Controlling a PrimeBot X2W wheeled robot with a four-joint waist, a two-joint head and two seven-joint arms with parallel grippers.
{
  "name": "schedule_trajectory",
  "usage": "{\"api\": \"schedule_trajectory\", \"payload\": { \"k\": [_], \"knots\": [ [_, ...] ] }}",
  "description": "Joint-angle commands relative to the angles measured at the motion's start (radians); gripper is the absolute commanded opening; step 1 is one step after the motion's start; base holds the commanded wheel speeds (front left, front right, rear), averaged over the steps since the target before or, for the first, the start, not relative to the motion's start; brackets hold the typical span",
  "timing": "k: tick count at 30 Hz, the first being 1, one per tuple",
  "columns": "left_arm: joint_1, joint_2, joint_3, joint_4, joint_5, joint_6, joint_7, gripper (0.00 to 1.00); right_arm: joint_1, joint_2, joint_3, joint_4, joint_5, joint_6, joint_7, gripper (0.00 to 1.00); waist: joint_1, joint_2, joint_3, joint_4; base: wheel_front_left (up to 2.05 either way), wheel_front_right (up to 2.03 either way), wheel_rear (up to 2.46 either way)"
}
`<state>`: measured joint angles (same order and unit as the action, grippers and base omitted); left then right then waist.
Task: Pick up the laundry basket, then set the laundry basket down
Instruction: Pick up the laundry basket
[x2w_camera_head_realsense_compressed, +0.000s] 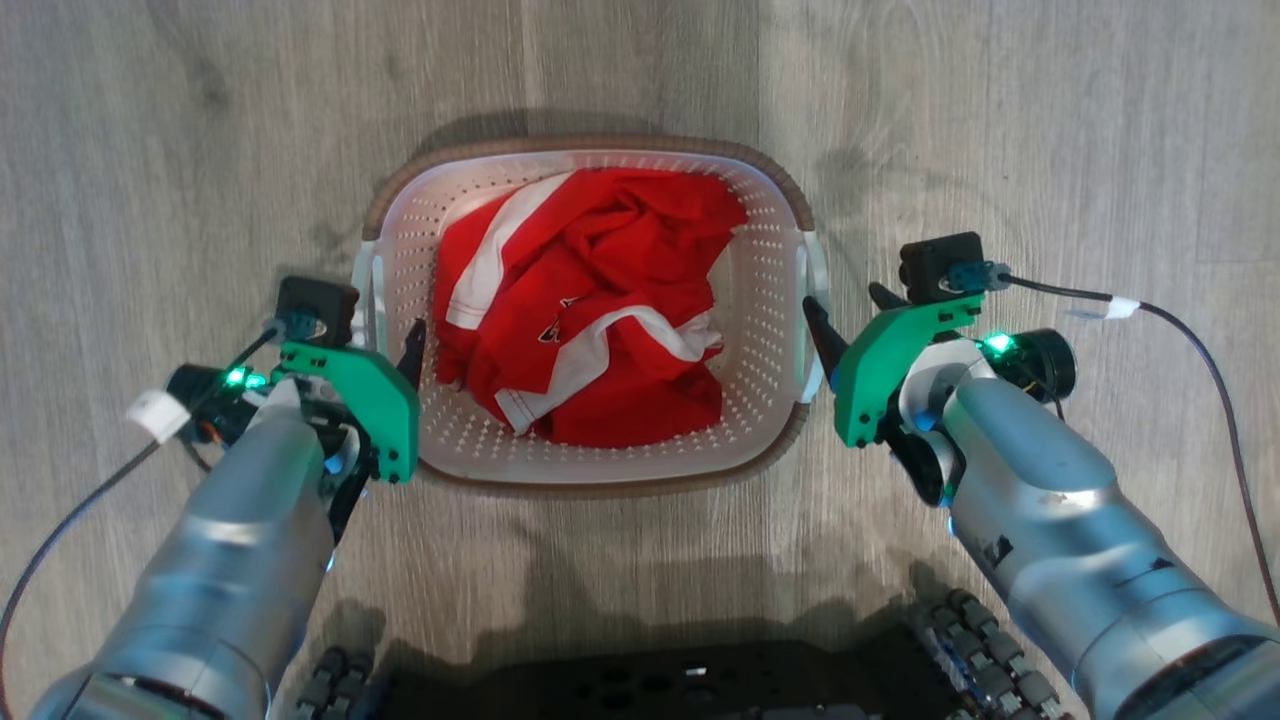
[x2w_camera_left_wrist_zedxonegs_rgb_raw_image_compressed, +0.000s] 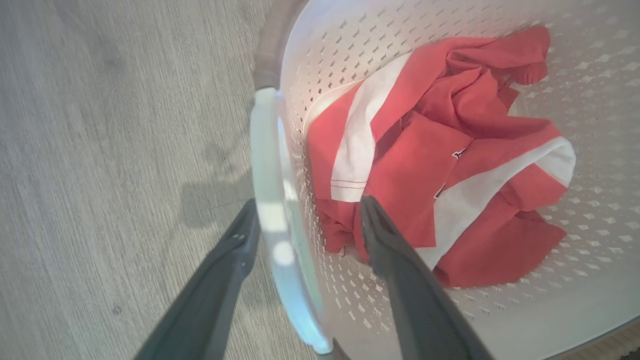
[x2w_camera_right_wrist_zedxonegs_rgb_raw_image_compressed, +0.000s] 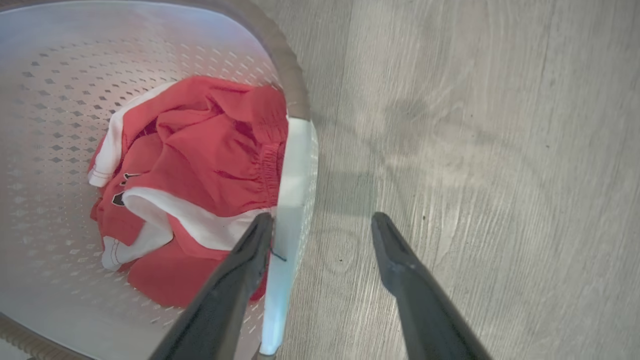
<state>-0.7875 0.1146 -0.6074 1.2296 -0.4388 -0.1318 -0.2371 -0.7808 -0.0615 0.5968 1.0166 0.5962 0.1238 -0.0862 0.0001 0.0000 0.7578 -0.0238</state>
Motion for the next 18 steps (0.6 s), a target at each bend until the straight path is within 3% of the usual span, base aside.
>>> {"api": "schedule_trajectory", "payload": {
  "k": [1, 18],
  "knots": [
    [0.005, 0.027, 0.010, 0.002, -0.008, 0.001, 0.002, 1.00, 0.026, 0.011, 0.022, -0.006, 0.013, 0.007, 0.006, 1.00, -0.0001, 0.0000, 0.007, 0.000, 0.00, 0.00, 0.00],
    [-0.046, 0.026, -0.115, 0.017, -0.104, 0.001, 0.048, 1.00, -0.019, 0.011, 0.106, 0.051, 0.095, 0.007, -0.014, 1.00, -0.0001, 0.0000, 0.071, 0.019, 0.00, 0.00, 0.00]
  ]
}}
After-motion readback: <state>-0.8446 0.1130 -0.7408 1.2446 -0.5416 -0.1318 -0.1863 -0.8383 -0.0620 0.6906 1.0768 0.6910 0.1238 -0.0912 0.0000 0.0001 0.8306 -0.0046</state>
